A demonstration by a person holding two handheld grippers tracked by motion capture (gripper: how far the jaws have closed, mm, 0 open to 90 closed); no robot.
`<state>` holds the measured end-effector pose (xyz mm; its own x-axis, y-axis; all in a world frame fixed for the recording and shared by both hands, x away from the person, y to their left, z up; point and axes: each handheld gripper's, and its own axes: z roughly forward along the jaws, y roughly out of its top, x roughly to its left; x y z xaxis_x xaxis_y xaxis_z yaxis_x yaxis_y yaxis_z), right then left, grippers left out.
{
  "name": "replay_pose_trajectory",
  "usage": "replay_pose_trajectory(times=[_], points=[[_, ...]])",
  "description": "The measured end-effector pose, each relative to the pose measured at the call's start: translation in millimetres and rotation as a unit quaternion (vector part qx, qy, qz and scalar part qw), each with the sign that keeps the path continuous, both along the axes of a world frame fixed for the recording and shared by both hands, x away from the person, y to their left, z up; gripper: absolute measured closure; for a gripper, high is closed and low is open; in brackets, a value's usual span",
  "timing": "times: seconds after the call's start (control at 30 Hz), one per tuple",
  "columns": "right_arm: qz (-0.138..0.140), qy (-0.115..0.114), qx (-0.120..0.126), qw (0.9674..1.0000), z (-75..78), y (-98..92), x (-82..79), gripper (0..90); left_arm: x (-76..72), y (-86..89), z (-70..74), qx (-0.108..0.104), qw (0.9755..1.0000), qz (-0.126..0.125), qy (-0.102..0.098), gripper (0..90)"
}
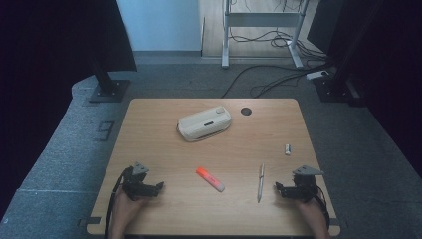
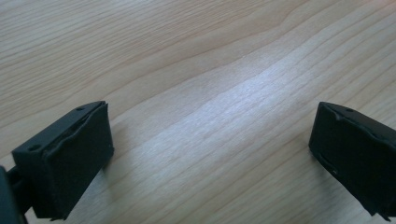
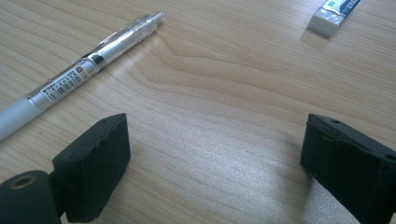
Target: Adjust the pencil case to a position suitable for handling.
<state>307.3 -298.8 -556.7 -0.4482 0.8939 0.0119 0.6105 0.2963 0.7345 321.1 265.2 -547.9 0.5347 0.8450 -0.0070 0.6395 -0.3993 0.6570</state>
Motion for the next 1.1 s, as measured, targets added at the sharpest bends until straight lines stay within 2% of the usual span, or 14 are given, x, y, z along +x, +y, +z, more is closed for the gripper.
replay_pose_trajectory(times=[0.17,0.6,0.93,1.0,1.03,1.1], points=[[0.001,0.000,0.000,1.0000,0.0,0.1,-0.1,7.6,-0.6,-2.5,-0.1,0.000,0.9999,-0.013,0.000,0.0],[0.007,0.000,0.001,1.0000,0.1,0.4,-0.4,8.2,-0.9,-5.1,0.1,0.000,1.0000,0.000,0.000,0.0],[0.012,-0.002,0.001,0.9999,0.2,0.7,-0.9,9.5,4.0,-8.4,5.8,0.001,0.9998,-0.018,0.005,6.1],[0.012,-0.002,0.001,0.9999,0.2,0.8,-0.9,9.6,4.6,-9.4,7.8,-0.003,0.9998,-0.021,0.002,6.3],[0.012,-0.002,0.002,0.9999,0.2,0.8,-0.9,9.7,6.4,-10.3,13.1,-0.021,0.9994,-0.028,0.000,6.3],[0.013,-0.003,0.002,0.9999,0.2,0.8,-1.0,10.0,8.8,-11.3,18.6,-0.042,0.9985,-0.036,-0.003,6.5]])
